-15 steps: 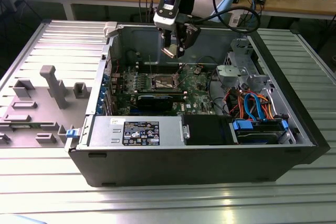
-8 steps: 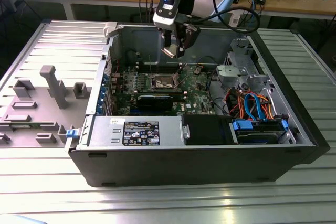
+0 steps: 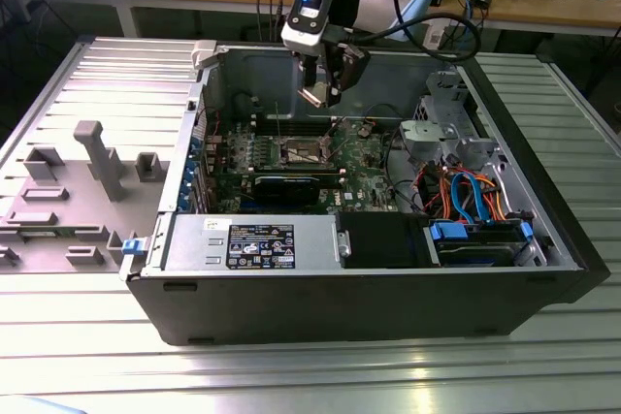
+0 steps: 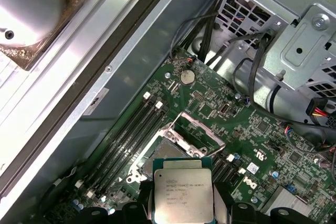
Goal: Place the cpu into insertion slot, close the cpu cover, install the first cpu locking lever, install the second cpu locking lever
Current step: 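Place the cpu into insertion slot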
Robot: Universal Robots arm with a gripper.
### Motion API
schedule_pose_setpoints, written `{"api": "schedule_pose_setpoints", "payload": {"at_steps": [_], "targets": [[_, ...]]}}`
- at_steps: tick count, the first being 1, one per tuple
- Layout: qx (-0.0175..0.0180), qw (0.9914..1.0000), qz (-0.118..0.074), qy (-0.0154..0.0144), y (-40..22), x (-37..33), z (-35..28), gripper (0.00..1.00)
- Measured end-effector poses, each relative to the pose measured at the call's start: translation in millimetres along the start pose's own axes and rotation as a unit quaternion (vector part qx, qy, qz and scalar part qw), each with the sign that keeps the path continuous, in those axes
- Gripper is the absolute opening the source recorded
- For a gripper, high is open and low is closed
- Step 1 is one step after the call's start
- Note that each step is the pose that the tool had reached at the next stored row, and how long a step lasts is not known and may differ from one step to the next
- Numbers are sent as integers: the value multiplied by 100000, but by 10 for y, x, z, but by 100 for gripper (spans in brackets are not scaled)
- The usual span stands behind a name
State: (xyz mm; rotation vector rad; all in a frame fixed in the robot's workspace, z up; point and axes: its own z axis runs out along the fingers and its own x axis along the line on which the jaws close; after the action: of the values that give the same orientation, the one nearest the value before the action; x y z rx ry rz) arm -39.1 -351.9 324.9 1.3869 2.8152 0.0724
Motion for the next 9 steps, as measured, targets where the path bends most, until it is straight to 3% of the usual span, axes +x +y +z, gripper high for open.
{"api": "schedule_pose_setpoints", "payload": {"at_steps": [9], "targets": [[-10, 99998, 674, -27, 0, 0, 0, 55]]}}
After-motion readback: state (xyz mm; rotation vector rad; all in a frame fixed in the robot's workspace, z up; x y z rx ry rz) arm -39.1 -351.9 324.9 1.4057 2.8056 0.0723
